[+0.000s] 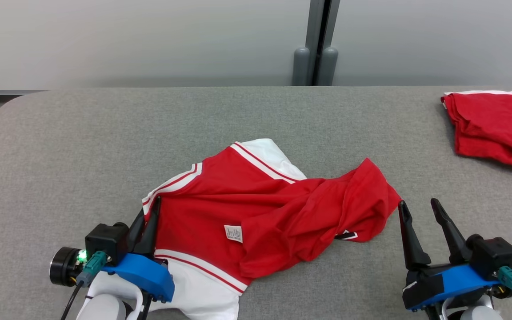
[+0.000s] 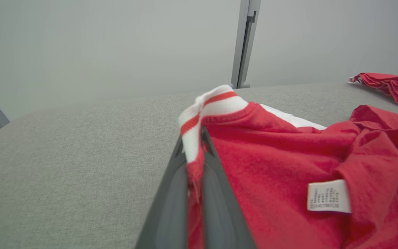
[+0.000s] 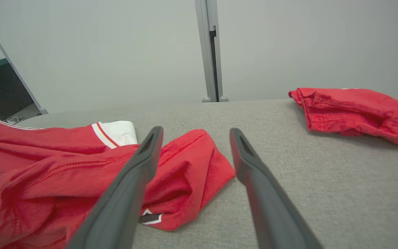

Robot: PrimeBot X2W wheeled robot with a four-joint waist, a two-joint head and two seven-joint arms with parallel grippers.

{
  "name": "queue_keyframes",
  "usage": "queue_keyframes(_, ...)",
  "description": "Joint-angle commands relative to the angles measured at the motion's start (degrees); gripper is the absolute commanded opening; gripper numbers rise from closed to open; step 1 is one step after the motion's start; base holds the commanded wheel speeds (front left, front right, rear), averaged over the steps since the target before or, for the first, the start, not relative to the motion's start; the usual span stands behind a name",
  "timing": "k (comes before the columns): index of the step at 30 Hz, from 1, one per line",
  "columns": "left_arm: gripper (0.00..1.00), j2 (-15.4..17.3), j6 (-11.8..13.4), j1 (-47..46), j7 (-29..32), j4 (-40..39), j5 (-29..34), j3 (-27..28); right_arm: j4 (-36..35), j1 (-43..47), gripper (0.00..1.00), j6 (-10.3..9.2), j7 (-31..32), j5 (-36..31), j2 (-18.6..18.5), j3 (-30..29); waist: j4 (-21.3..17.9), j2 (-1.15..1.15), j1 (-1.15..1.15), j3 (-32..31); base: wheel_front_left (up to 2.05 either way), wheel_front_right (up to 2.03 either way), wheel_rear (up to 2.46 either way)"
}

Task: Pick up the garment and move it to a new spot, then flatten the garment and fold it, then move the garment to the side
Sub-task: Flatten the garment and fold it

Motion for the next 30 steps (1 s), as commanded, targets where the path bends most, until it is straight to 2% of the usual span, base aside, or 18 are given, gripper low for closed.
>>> queue_keyframes(1,0.00,0.60,0.37,-0.43,0.13,-0.65,-0.26,0.40,0.30,-0.99,1.00,0.01,-0.29,0.29,-0.07,-0.16,-0.69,0.00,0.00,0.37,0.00,0.00,0.00)
queue_keyframes(13,0.00,3.09,0.10,-7.99,-0.54,2.62,-1.16,2.69,0.53,-3.87,1.00,0.01,-0.73,-0.62,-0.07,-0.70,-6.27,0.00,0.00,4.85,0.00,0.00,0.00)
queue_keyframes(20,0.00,5.26,-0.98,-14.67,-2.99,11.01,-2.00,4.16,0.18,-5.50,1.00,0.02,-0.93,-1.08,-0.06,-1.30,-9.38,0.00,0.00,8.39,0.00,0.00,0.00)
queue_keyframes(25,0.00,4.97,-1.36,-18.11,-4.76,17.91,-2.34,4.02,0.55,-5.86,1.00,0.02,-1.30,-1.22,-0.06,-1.68,-9.94,0.00,0.00,9.28,0.00,0.00,0.00)
queue_keyframes(26,0.29,4.79,-1.32,-18.58,-5.27,18.94,-2.41,4.05,0.70,-5.82,1.00,0.01,-1.37,-1.22,-0.07,-1.72,-9.94,0.00,0.00,9.27,0.00,0.00,0.00)
queue_keyframes(27,0.40,4.93,-1.46,-18.99,-5.71,20.11,-2.52,4.16,0.86,-5.91,1.00,0.02,-1.42,-1.22,-0.07,-1.74,-9.88,0.00,0.00,9.23,0.00,0.00,0.00)
queue_keyframes(28,1.00,4.82,-1.47,-19.27,-6.17,21.17,-2.58,4.20,1.01,-6.00,1.00,0.02,-1.52,-1.22,-0.07,-1.72,-9.75,0.00,0.00,9.08,0.00,0.00,0.00)
queue_keyframes(30,1.00,4.11,-1.53,-19.35,-7.03,22.52,-2.47,4.03,1.25,-5.98,1.00,0.02,-1.54,-1.14,-0.06,-1.71,-9.25,0.00,0.00,8.52,0.00,0.00,0.00)
